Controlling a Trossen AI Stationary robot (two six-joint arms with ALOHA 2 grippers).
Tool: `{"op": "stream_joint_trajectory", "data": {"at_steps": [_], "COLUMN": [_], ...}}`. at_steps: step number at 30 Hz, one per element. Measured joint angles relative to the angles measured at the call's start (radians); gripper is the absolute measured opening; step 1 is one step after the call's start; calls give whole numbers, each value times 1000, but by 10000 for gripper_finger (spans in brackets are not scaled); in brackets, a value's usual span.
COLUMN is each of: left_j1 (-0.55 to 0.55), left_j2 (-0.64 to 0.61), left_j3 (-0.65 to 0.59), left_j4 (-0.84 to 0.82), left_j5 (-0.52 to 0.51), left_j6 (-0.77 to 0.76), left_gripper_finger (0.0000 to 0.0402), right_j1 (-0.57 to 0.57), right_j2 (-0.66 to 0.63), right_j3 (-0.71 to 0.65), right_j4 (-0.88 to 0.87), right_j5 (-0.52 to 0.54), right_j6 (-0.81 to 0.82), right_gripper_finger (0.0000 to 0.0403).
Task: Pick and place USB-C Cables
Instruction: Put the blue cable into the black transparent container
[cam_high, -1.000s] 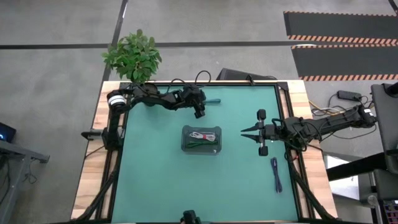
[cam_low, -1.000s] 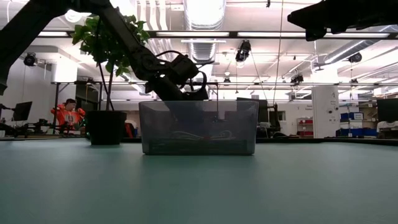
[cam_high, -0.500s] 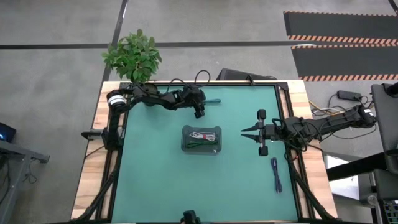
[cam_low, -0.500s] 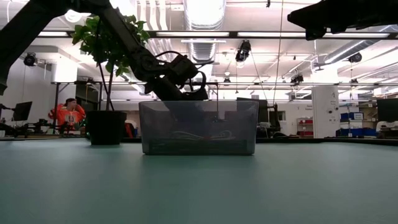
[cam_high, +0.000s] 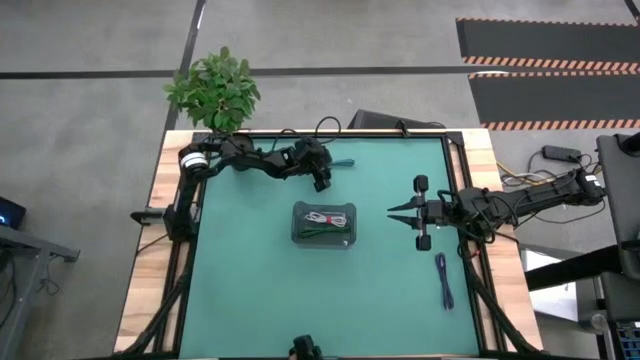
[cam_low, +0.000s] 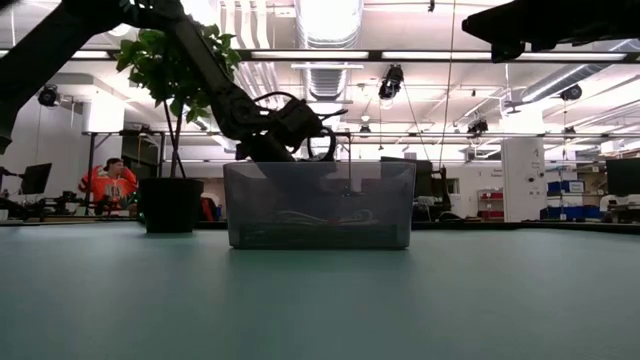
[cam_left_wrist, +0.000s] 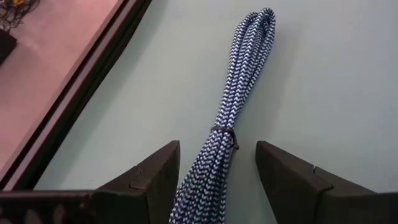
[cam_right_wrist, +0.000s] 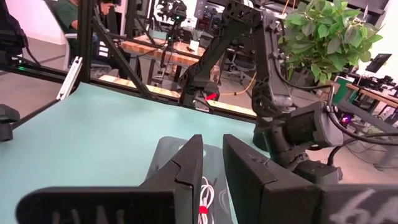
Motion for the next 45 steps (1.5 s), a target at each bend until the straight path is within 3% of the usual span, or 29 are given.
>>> {"op": "stream_joint_trajectory", "data": {"at_steps": [6, 23, 31, 40, 45], "left_j1": [6, 7, 7, -1, -20], "left_j2": [4, 5, 0, -131, -240], "left_j3": [0, 0, 0, -2, -1], "left_j4": [3, -4, -14, -44, -100], "left_j5": [-7, -16, -23, -43, -43], "left_j6": [0, 34, 57, 60, 63], "left_gripper_finger": [186, 61, 53, 10, 8], "right_j1": [0, 0, 0, 0, 0], "right_j2": [0, 0, 0, 0, 0], "right_j3": [0, 0, 0, 0, 0], "right_j4": [0, 30, 30, 29, 29], "right_j5": [0, 0, -1, -2, -2], "right_j6": [1, 18, 37, 32, 26], "right_gripper_finger": [54, 54, 54, 54, 54]}}
